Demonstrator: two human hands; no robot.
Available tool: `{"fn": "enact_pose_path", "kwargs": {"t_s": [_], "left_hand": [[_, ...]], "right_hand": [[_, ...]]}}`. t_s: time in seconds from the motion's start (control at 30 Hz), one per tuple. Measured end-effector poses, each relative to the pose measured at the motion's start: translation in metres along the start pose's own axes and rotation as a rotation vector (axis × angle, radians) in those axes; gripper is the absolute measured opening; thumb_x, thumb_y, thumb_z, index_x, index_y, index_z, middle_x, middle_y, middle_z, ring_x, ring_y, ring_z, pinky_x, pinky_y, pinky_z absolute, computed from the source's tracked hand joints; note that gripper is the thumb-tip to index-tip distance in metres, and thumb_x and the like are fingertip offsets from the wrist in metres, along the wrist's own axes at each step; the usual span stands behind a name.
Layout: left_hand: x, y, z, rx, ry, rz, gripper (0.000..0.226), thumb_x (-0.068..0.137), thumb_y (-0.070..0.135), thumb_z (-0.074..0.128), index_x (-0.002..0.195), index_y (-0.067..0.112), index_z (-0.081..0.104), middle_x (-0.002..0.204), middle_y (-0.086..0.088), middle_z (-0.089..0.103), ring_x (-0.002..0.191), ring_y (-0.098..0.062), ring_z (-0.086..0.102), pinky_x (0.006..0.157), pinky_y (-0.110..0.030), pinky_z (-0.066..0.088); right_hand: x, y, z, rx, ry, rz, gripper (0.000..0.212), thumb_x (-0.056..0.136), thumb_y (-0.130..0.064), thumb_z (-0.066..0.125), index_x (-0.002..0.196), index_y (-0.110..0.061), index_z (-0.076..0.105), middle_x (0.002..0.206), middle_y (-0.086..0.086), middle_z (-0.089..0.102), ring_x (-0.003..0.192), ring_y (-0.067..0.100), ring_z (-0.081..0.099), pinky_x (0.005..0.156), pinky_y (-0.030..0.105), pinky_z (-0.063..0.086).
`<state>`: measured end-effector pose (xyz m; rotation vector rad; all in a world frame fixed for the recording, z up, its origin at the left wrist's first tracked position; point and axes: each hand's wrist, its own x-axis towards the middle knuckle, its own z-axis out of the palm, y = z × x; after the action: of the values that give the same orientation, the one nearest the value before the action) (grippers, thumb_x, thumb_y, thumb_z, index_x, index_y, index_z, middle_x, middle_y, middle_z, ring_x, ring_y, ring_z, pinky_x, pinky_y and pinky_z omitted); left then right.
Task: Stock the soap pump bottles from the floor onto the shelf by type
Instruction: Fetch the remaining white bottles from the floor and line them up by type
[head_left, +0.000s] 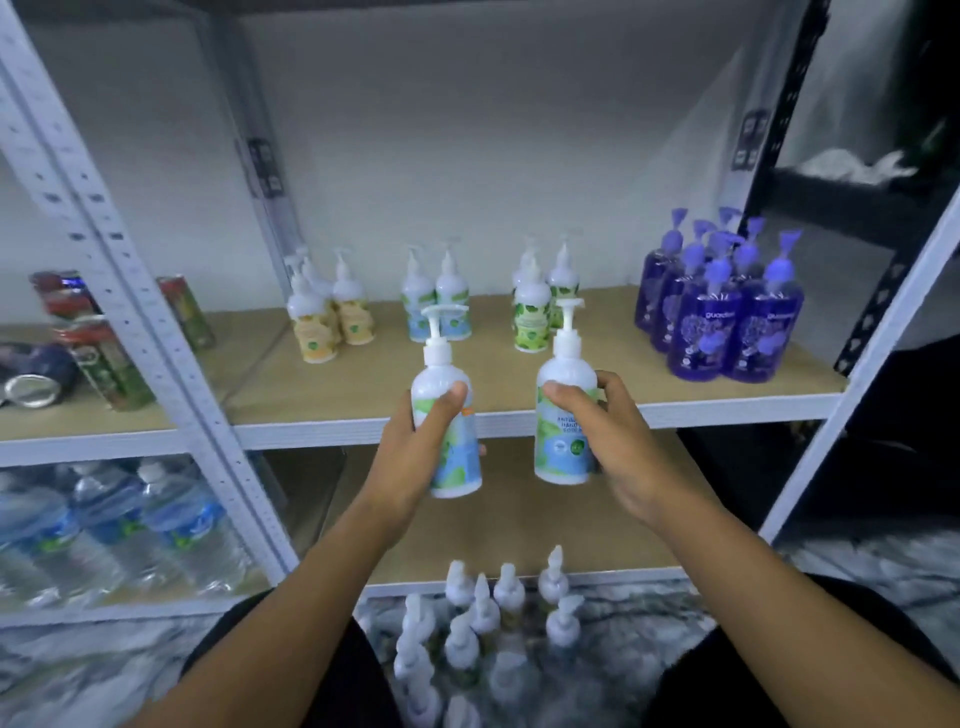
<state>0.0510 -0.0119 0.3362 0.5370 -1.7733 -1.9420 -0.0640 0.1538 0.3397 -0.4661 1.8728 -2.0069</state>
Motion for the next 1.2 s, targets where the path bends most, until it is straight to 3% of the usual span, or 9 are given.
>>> {"fn": "enact_pose_path", "kwargs": {"t_s": [0.2, 0.3, 0.4, 0.5, 0.6, 0.77, 0.97, 1.2], "left_hand": [[-0.006, -0.017, -0.014, -0.139, 0.044, -0.123, 0.062, 0.079, 0.057, 0.067, 0.125, 0.018, 0.055, 0.094, -0.018, 0.072, 0.078, -0.034, 0.072, 0.072, -0.048, 0.061], [-0.004, -0.025, -0.018, -0.202, 0.053, -0.178, 0.044, 0.092, 0.031, 0.067, 0.127, 0.014, 0.046, 0.108, -0.023, 0.067, 0.083, -0.036, 0.070, 0.072, -0.046, 0.059], [-0.001, -0.033, -0.025, -0.204, 0.071, -0.203, 0.053, 0.073, 0.025, 0.069, 0.121, 0.015, 0.046, 0.124, -0.025, 0.062, 0.108, -0.044, 0.066, 0.083, -0.056, 0.059], [-0.002, -0.036, -0.029, -0.129, 0.105, -0.137, 0.055, 0.069, 0.030, 0.072, 0.120, 0.019, 0.052, 0.122, -0.018, 0.063, 0.109, -0.035, 0.067, 0.088, -0.060, 0.058], [-0.003, -0.036, -0.027, -0.040, 0.142, -0.068, 0.054, 0.071, 0.033, 0.082, 0.118, 0.022, 0.057, 0.114, -0.010, 0.068, 0.101, -0.026, 0.071, 0.086, -0.055, 0.059], [-0.009, -0.033, -0.024, 0.050, 0.181, -0.043, 0.071, 0.056, 0.051, 0.086, 0.113, 0.014, 0.064, 0.104, -0.009, 0.074, 0.093, -0.022, 0.074, 0.079, -0.045, 0.063], [-0.017, -0.029, -0.024, 0.076, 0.211, 0.003, 0.047, 0.076, 0.022, 0.087, 0.113, 0.014, 0.058, 0.101, -0.009, 0.069, 0.080, -0.012, 0.072, 0.065, -0.030, 0.060], [-0.016, -0.016, -0.024, 0.089, 0.213, 0.051, 0.047, 0.083, 0.022, 0.081, 0.118, 0.019, 0.048, 0.099, -0.006, 0.066, 0.074, -0.006, 0.069, 0.061, -0.025, 0.059]], "right_hand": [[0.004, 0.013, 0.022, 0.037, -0.050, 0.084, 0.033, 0.089, -0.045, 0.068, 0.114, -0.025, 0.061, 0.101, 0.002, 0.075, 0.084, 0.016, 0.074, 0.075, 0.034, 0.058], [0.006, 0.026, 0.029, 0.147, -0.062, 0.188, 0.036, 0.091, -0.046, 0.064, 0.117, -0.022, 0.064, 0.104, 0.006, 0.074, 0.091, 0.022, 0.073, 0.077, 0.038, 0.059], [0.007, 0.034, 0.035, 0.260, -0.083, 0.235, 0.034, 0.089, -0.031, 0.066, 0.117, -0.012, 0.065, 0.098, 0.012, 0.070, 0.086, 0.026, 0.069, 0.072, 0.039, 0.059], [0.007, 0.042, 0.036, 0.233, -0.087, 0.188, 0.037, 0.070, -0.022, 0.069, 0.107, -0.013, 0.067, 0.092, 0.010, 0.069, 0.085, 0.026, 0.068, 0.074, 0.044, 0.057], [0.006, 0.048, 0.037, 0.089, -0.067, 0.114, 0.032, 0.075, -0.019, 0.076, 0.106, -0.019, 0.070, 0.099, 0.006, 0.075, 0.093, 0.026, 0.073, 0.083, 0.047, 0.059], [0.000, 0.045, 0.036, 0.055, -0.013, 0.101, 0.021, 0.083, -0.011, 0.076, 0.102, -0.015, 0.069, 0.099, 0.008, 0.076, 0.088, 0.022, 0.074, 0.069, 0.034, 0.060], [-0.007, 0.041, 0.035, 0.061, 0.020, 0.063, 0.034, 0.080, -0.013, 0.079, 0.111, -0.014, 0.065, 0.103, 0.005, 0.073, 0.089, 0.020, 0.073, 0.064, 0.029, 0.057], [-0.003, 0.032, 0.041, 0.021, 0.010, -0.002, 0.037, 0.078, -0.017, 0.080, 0.112, -0.019, 0.064, 0.107, 0.003, 0.072, 0.094, 0.019, 0.072, 0.074, 0.034, 0.059]]}}
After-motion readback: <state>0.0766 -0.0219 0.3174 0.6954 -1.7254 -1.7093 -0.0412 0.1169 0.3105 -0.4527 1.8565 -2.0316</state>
